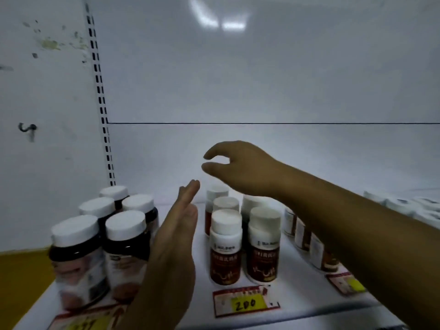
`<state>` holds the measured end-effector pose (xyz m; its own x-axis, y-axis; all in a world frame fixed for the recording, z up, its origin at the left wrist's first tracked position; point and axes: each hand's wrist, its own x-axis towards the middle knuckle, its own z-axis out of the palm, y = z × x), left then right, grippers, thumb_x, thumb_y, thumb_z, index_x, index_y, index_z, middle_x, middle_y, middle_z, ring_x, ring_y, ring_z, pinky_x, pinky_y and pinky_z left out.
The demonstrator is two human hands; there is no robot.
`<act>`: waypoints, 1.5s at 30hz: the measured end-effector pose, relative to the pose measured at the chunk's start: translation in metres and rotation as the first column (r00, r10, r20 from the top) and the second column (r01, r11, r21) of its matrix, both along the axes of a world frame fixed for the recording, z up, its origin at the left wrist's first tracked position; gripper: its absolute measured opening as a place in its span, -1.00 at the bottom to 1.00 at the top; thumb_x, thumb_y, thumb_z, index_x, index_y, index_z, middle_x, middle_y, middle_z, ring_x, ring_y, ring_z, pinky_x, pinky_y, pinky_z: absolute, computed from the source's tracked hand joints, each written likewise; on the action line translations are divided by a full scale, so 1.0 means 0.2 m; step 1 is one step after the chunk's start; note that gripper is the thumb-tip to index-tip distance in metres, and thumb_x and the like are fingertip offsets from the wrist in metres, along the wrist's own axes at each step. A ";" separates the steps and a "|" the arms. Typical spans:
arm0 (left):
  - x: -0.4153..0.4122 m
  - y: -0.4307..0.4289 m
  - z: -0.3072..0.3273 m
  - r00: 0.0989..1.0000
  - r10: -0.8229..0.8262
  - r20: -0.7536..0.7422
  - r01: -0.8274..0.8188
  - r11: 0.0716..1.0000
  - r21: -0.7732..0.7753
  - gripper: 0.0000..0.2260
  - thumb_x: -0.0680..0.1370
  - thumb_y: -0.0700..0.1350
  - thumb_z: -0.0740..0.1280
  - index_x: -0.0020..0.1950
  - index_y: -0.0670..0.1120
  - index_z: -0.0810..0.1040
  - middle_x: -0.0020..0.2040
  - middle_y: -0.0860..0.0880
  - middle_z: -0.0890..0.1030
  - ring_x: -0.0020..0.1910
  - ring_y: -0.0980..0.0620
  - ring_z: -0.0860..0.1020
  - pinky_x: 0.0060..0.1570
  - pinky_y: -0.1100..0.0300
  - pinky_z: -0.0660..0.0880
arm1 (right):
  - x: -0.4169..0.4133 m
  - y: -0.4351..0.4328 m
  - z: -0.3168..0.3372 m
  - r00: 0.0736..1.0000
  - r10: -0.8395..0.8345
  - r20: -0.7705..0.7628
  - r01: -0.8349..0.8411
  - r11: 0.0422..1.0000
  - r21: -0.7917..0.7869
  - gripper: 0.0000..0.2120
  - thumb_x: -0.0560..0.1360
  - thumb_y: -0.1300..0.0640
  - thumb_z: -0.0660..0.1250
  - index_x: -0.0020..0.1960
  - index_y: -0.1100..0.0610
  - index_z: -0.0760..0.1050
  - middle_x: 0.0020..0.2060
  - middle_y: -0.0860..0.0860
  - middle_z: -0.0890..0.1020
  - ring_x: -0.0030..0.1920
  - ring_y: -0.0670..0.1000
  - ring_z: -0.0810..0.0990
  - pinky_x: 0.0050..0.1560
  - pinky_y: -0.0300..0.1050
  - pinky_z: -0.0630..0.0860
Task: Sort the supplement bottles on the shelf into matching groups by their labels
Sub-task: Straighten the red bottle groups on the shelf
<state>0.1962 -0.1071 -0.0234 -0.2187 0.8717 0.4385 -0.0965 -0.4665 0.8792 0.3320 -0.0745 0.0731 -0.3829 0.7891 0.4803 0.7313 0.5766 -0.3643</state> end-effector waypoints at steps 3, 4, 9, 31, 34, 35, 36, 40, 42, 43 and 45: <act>0.14 -0.09 -0.11 0.996 -0.080 -0.043 0.079 0.997 -0.023 -0.71 0.38 0.32 0.14 0.06 0.48 0.49 0.17 0.52 0.46 0.28 0.49 0.33 0.32 0.25 0.19 | 0.26 -0.05 -0.04 0.963 -0.014 -0.270 0.000 0.999 -0.053 -0.60 0.49 -0.16 0.21 0.28 -0.05 0.42 0.32 -0.11 0.46 0.25 -0.10 0.43 0.10 -0.21 0.29; 0.16 -0.05 -0.12 0.994 -0.101 -0.034 0.098 0.991 -0.090 -0.67 0.40 0.32 0.16 0.14 0.43 0.49 0.19 0.47 0.50 0.28 0.43 0.38 0.33 0.19 0.24 | 0.32 -0.06 -0.07 0.923 -0.019 -0.384 -0.014 0.997 -0.081 -0.59 0.48 -0.17 0.20 0.29 -0.08 0.41 0.32 -0.12 0.45 0.25 -0.12 0.42 0.11 -0.19 0.29; 0.17 0.10 -0.18 0.950 -0.067 0.305 0.171 0.929 -0.328 -0.48 0.48 0.23 0.22 0.42 0.12 0.37 0.41 0.06 0.45 0.31 0.00 0.47 0.27 -0.01 0.36 | 0.40 -0.09 -0.35 0.718 -0.147 -0.680 -0.106 0.943 -0.315 -0.53 0.50 -0.24 0.09 0.39 -0.17 0.25 0.22 -0.23 0.35 0.14 -0.21 0.29 0.11 -0.15 0.21; 0.18 0.09 -0.28 0.967 -0.186 0.175 0.245 0.868 -0.432 -0.57 0.51 0.32 0.06 0.14 0.18 0.60 0.02 0.03 0.72 0.04 0.01 0.65 0.00 0.04 0.54 | 0.28 -0.01 -0.74 0.461 -0.247 -0.852 -0.539 0.685 -0.490 -0.51 0.19 -0.51 -0.02 -0.20 -0.37 0.60 -0.26 -0.22 0.71 -0.20 -0.20 0.68 -0.17 -0.09 0.54; 0.18 0.09 -0.28 0.970 -0.178 0.163 0.232 0.875 -0.426 -0.57 0.52 0.31 0.05 0.15 0.18 0.60 0.01 0.04 0.72 0.01 0.04 0.66 -0.05 0.07 0.53 | 0.29 0.00 -0.75 0.485 -0.259 -0.835 -0.544 0.659 -0.520 -0.46 0.21 -0.52 -0.02 -0.11 -0.33 0.61 -0.18 -0.16 0.72 -0.12 -0.12 0.69 -0.13 -0.06 0.55; 0.18 0.09 -0.28 0.971 -0.176 0.161 0.229 0.877 -0.422 -0.58 0.52 0.30 0.04 0.10 0.19 0.61 -0.03 0.06 0.73 -0.05 0.06 0.68 -0.11 0.11 0.53 | 0.29 0.00 -0.75 0.476 -0.259 -0.841 -0.553 0.655 -0.515 -0.45 0.21 -0.52 0.00 -0.09 -0.31 0.61 -0.15 -0.14 0.73 -0.09 -0.10 0.69 -0.06 -0.03 0.54; 0.18 0.09 -0.28 0.971 -0.180 0.157 0.230 0.878 -0.419 -0.60 0.53 0.30 0.04 0.03 0.20 0.62 -0.07 0.08 0.73 -0.10 0.09 0.68 -0.15 0.14 0.52 | 0.29 0.00 -0.75 0.473 -0.256 -0.843 -0.555 0.656 -0.511 -0.45 0.21 -0.51 0.01 -0.09 -0.30 0.61 -0.13 -0.13 0.72 -0.07 -0.09 0.68 -0.02 -0.01 0.53; 0.18 0.09 -0.28 0.975 -0.182 0.130 0.220 0.884 -0.413 -0.59 0.52 0.31 0.02 -0.08 0.24 0.63 -0.15 0.13 0.73 -0.06 0.11 0.66 -0.15 0.14 0.51 | 0.27 0.01 -0.75 0.505 -0.250 -0.826 -0.517 0.679 -0.521 -0.48 0.28 -0.48 -0.03 -0.18 -0.30 0.63 -0.22 -0.15 0.72 -0.09 -0.10 0.67 0.04 0.01 0.52; 0.17 0.08 -0.28 0.975 -0.178 0.131 0.217 0.882 -0.417 -0.58 0.51 0.33 0.02 -0.05 0.23 0.63 -0.10 0.08 0.73 0.01 0.05 0.64 -0.03 0.07 0.52 | 0.28 0.01 -0.75 0.528 -0.238 -0.815 -0.509 0.679 -0.529 -0.47 0.39 -0.44 -0.08 -0.19 -0.30 0.63 -0.23 -0.15 0.72 -0.04 -0.05 0.66 0.09 0.05 0.51; 0.17 0.08 -0.28 0.975 -0.172 0.139 0.216 0.881 -0.420 -0.58 0.51 0.33 0.03 -0.04 0.23 0.64 -0.08 0.07 0.73 0.02 0.04 0.64 0.00 0.05 0.52 | 0.28 0.00 -0.75 0.544 -0.235 -0.805 -0.509 0.671 -0.539 -0.47 0.40 -0.43 -0.09 -0.19 -0.31 0.63 -0.24 -0.15 0.72 -0.01 -0.04 0.64 0.10 0.06 0.51; 0.17 0.08 -0.28 0.974 -0.165 0.154 0.216 0.878 -0.427 -0.57 0.50 0.33 0.03 0.03 0.22 0.64 -0.06 0.06 0.73 0.02 0.03 0.65 -0.02 0.04 0.53 | 0.29 -0.03 -0.73 0.574 -0.236 -0.784 -0.490 0.668 -0.560 -0.47 0.35 -0.47 -0.07 -0.11 -0.31 0.62 -0.15 -0.14 0.72 0.06 -0.01 0.61 0.14 0.09 0.49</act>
